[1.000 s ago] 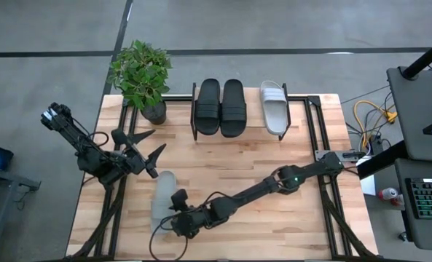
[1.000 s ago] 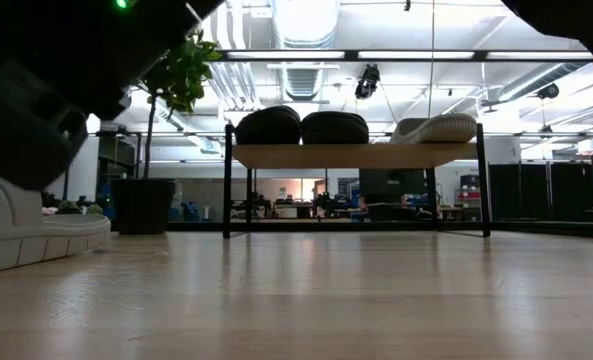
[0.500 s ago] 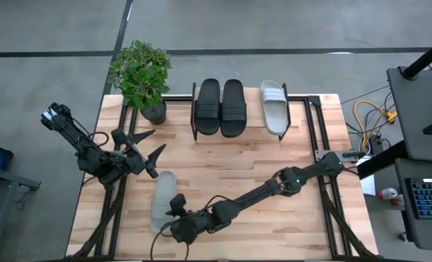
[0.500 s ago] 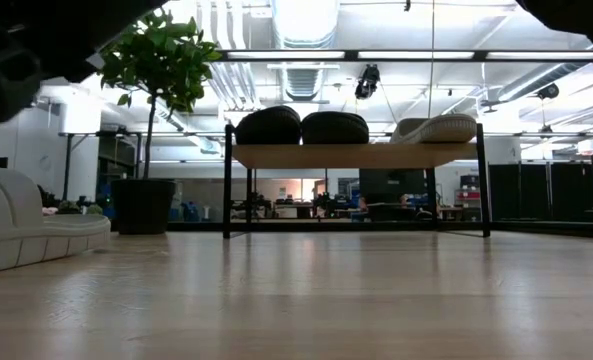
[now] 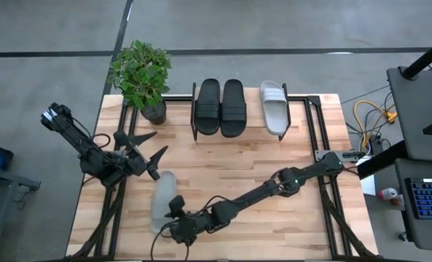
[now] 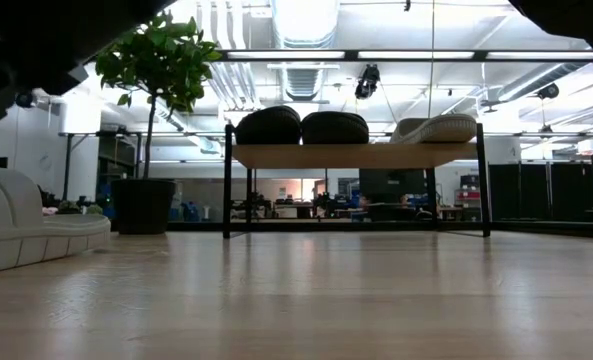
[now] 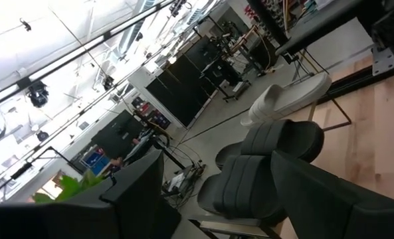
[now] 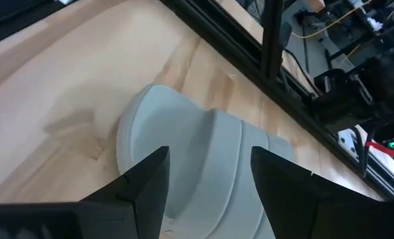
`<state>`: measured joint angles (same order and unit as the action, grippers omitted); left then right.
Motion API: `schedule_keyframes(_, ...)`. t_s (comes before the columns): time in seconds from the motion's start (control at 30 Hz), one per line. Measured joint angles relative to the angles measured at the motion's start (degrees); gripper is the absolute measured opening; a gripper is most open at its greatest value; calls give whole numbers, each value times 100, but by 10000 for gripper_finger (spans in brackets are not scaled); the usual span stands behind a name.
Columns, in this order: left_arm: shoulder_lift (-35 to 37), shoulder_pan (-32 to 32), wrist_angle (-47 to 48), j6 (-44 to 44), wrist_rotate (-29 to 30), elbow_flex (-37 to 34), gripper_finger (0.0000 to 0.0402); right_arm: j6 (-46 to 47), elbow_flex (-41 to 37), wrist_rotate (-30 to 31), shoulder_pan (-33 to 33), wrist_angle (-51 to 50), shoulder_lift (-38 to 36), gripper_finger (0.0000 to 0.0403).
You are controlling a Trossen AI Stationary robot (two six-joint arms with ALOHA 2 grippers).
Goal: Pick and place slides into the shelf
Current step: Put the gray slide on the shelf
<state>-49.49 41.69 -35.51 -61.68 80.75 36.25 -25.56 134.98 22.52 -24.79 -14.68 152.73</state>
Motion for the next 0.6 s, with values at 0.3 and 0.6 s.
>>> schedule_keyframes(0.3,-512,0,-1,247,-100,142,262,115,-7,91,81,-273,9,203)
schedule_keyframes(0.6,-950,6,-1,162,112,256,262,497,-11,457,331,-1393,-343,203)
